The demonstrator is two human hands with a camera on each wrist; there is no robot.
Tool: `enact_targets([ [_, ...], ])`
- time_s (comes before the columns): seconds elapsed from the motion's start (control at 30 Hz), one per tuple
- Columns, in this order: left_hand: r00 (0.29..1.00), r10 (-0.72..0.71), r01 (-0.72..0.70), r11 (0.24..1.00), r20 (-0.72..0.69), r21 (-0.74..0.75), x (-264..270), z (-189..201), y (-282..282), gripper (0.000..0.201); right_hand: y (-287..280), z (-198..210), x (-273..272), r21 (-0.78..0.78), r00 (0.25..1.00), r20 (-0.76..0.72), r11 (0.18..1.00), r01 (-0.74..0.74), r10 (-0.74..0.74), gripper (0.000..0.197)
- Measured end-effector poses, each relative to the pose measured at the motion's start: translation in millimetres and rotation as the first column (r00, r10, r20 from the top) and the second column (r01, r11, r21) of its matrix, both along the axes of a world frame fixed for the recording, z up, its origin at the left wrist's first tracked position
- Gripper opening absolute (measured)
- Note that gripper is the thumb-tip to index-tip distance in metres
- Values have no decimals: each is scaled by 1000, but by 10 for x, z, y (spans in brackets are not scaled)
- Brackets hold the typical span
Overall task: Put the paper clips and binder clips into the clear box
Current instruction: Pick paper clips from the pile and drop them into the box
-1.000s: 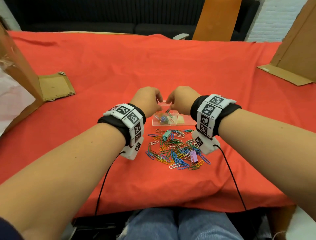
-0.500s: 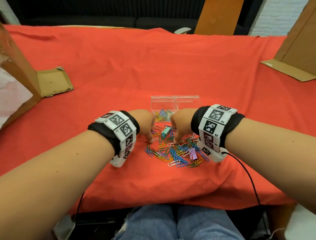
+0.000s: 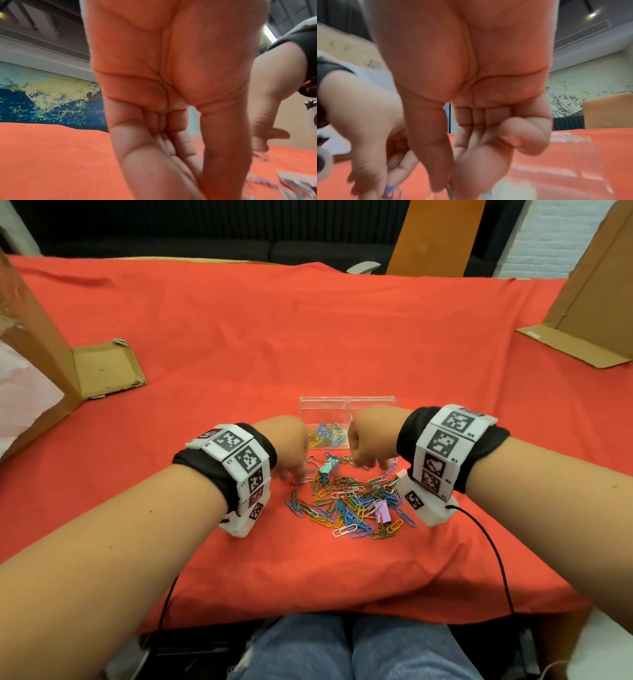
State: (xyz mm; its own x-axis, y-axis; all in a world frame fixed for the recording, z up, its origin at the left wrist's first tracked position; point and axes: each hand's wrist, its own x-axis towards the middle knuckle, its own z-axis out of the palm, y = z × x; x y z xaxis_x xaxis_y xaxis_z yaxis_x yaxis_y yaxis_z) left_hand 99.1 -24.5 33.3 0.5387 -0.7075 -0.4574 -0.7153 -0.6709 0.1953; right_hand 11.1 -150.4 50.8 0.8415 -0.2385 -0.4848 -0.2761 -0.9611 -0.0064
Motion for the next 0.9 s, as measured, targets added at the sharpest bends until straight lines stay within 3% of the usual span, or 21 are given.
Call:
enact_targets([
  [0.1,999,35,-36,996,-17,-82,32,127,-12,15,-52,180,20,99,983,169,994,52,-69,14],
  [0.23,999,49,-45,985,18,-165,111,280,-58,10,-79,304,69,96,985,158,994,58,-72,8],
  [0.4,988,110,-69,941,106,-330,186,319,-176,10,-164,432,304,44,969,229,995,86,-94,26],
  [0.5,970,143,-51,912,199,-406,233,293,-254,14,-193,410,442,35,976,179,993,115,-120,33],
  [0.7,961,136,-32,920,241,-392,296,200,-329,18,-191,213,531,12,980,156,992,127,-127,34],
  [0.9,976,54,24,936,212,-350,192,259,-293,7,-189,297,420,-29,992,105,997,69,-66,37],
])
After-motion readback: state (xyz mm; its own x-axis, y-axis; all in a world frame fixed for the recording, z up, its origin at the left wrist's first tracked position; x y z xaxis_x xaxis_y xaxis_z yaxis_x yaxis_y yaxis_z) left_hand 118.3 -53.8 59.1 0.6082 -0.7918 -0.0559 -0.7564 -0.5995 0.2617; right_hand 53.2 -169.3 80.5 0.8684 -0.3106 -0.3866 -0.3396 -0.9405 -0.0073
